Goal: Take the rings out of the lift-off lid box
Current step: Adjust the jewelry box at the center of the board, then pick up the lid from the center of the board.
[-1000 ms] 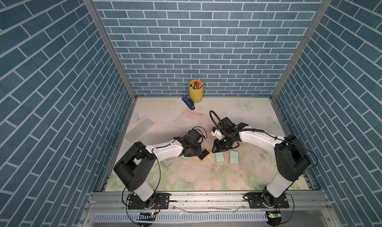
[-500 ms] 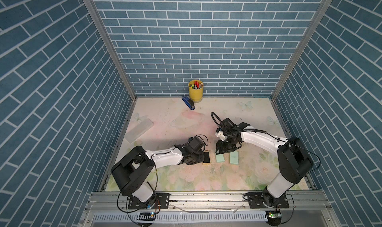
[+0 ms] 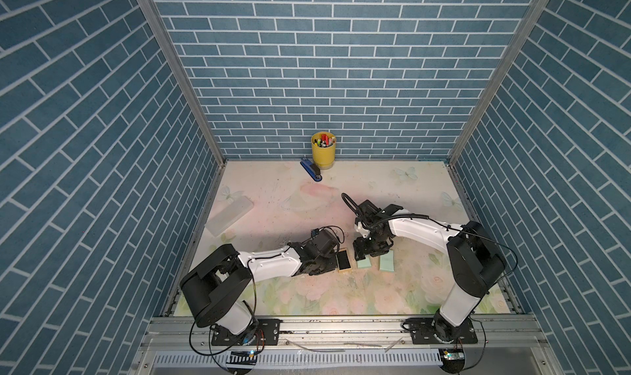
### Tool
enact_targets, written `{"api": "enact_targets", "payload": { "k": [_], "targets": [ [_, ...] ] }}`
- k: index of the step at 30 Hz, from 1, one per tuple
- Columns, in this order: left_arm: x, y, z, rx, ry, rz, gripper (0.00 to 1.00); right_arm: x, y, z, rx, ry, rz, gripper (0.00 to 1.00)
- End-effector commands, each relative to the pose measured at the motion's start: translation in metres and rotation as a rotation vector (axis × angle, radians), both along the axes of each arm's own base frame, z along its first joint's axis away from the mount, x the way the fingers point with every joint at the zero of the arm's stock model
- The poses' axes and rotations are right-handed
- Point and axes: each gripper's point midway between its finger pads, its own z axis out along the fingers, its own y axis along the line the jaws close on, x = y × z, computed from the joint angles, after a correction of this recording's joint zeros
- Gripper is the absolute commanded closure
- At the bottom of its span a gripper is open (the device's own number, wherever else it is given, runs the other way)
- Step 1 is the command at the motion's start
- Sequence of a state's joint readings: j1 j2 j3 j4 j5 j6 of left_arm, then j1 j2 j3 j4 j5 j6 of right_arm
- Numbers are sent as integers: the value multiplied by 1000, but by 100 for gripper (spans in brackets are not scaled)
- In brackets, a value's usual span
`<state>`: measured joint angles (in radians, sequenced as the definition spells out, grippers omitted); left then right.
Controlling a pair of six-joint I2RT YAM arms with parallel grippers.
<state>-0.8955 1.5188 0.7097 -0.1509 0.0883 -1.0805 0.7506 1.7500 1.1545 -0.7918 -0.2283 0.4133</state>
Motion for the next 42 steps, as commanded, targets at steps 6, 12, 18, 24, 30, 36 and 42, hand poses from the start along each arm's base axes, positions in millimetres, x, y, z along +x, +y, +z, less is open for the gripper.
{"api": "enact_targets", "payload": {
  "k": [6, 12, 18, 24, 30, 36, 42],
  "targets": [
    [2, 9, 10, 45, -55, -17, 75, 7, -2, -5, -70, -6, -24, 34],
    [5, 7, 13, 46, -73, -31, 74, 7, 0, -15, -90, 11, -26, 38],
    [10, -1, 25, 37, -120, -96, 72, 9, 1, -18, -96, 10, -28, 49],
    [10, 2, 28, 52, -128, -106, 71, 13, 0, -7, -90, -21, -36, 59],
    [9, 11, 24, 77, -120, -88, 71, 8, 9, 14, -29, -18, -34, 59],
    [8, 19, 20, 82, -117, -78, 71, -4, 25, 34, 54, 15, -33, 58],
    [8, 26, 14, 76, -110, -69, 70, -9, 41, 41, 107, 39, -41, 58]
  ]
}}
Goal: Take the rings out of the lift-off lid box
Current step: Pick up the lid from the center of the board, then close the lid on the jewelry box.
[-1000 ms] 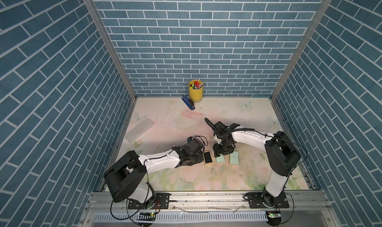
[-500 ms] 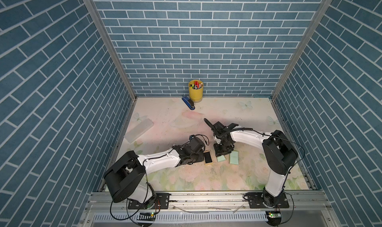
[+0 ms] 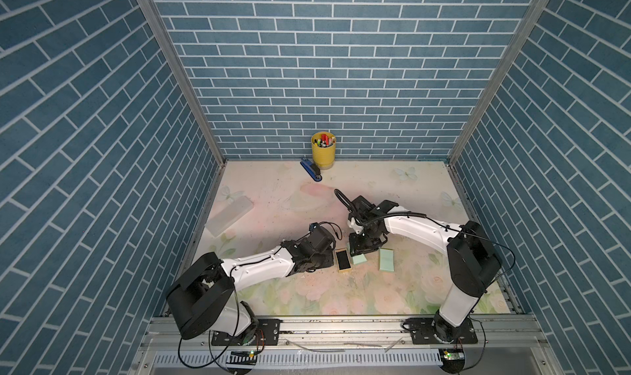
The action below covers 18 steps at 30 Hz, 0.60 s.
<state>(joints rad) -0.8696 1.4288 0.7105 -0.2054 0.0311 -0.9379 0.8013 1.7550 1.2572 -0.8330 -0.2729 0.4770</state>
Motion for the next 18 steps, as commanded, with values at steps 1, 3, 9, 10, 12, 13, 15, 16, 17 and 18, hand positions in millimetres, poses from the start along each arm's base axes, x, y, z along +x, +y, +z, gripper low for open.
{"api": "enact_targets", "payload": {
  "k": [1, 3, 9, 10, 12, 13, 15, 16, 17, 18],
  "targets": [
    [-4, 10, -9, 23, 8, -2, 70, -6, 13, 14, 50, 39, -36, 58],
    [-5, 10, -11, 21, 14, -5, 70, -6, 18, 13, 54, 43, -38, 58],
    [-7, 6, -16, 1, 23, -21, 70, -6, 30, 7, 47, 56, -27, 57],
    [-7, 6, -17, -1, 24, -22, 70, -6, 32, 6, 46, 59, -27, 56],
    [-7, 5, -18, -5, 23, -25, 70, -6, 33, 3, 40, 67, -28, 56],
    [-6, 3, -17, -12, 19, -27, 70, -6, 33, 1, 36, 69, -29, 56],
    [-6, 1, -17, -25, 16, -31, 70, -6, 33, -2, 28, 74, -29, 56],
    [-6, 0, -17, -30, 15, -34, 72, -6, 32, -4, 24, 78, -29, 56],
    [-6, -1, -17, -34, 16, -35, 73, -6, 32, -5, 21, 81, -30, 56],
    [-5, -3, -17, -40, 15, -37, 73, -7, 33, -7, 20, 85, -28, 56]
  ]
}}
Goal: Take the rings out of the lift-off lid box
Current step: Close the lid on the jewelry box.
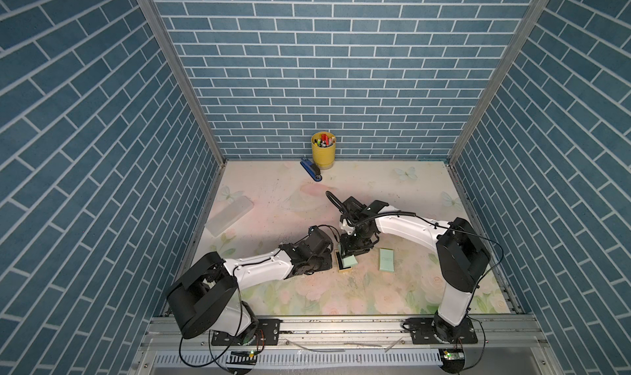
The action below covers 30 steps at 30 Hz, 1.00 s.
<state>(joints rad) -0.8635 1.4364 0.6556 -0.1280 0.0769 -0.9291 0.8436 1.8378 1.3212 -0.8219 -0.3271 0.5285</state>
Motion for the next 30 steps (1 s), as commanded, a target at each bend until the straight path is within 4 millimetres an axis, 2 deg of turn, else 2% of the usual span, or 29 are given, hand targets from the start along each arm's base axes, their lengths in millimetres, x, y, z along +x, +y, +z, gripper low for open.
{"api": "enact_targets", "payload": {
  "k": [1, 9, 30],
  "targets": [
    [0, -2, -6, -11, 4, -13, 75, -1, 6, -1, -4, 32, -29, 56],
    [0, -10, -13, -40, 16, -25, 83, -2, 11, -3, 11, 53, -26, 55],
    [1, -23, -22, -101, 31, -39, 86, -4, 19, -9, 36, 86, -28, 54]
  ]
}}
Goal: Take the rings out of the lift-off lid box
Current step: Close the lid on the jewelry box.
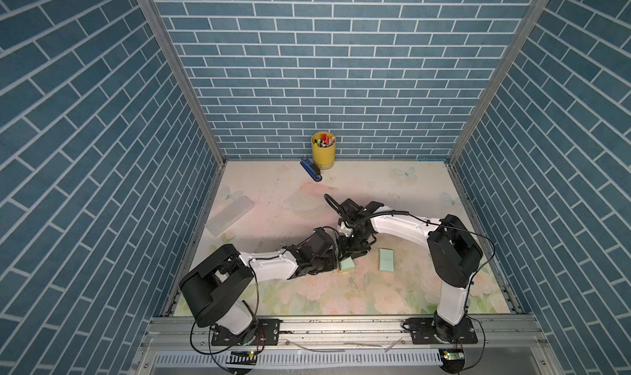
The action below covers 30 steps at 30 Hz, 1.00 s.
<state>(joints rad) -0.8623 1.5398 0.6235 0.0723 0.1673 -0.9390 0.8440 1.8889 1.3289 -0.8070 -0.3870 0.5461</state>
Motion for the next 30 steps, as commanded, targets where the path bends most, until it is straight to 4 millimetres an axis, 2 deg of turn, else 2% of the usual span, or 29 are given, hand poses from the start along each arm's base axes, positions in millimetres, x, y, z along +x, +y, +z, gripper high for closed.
{"api": "enact_targets", "payload": {
  "k": [1, 21, 27, 30],
  "targets": [
    [-1, 2, -6, -2, 13, 6, 86, 1, 11, 3, 21, 20, -18, 53],
    [-1, 2, -8, -2, 11, 7, 87, -3, 20, -3, 65, 63, -48, 51],
    [-1, 4, -8, 5, 11, 10, 87, -2, 20, -2, 72, 42, -49, 46],
    [-3, 7, -9, 22, 15, 11, 87, -3, 17, -1, 60, 39, -42, 39]
  ]
}}
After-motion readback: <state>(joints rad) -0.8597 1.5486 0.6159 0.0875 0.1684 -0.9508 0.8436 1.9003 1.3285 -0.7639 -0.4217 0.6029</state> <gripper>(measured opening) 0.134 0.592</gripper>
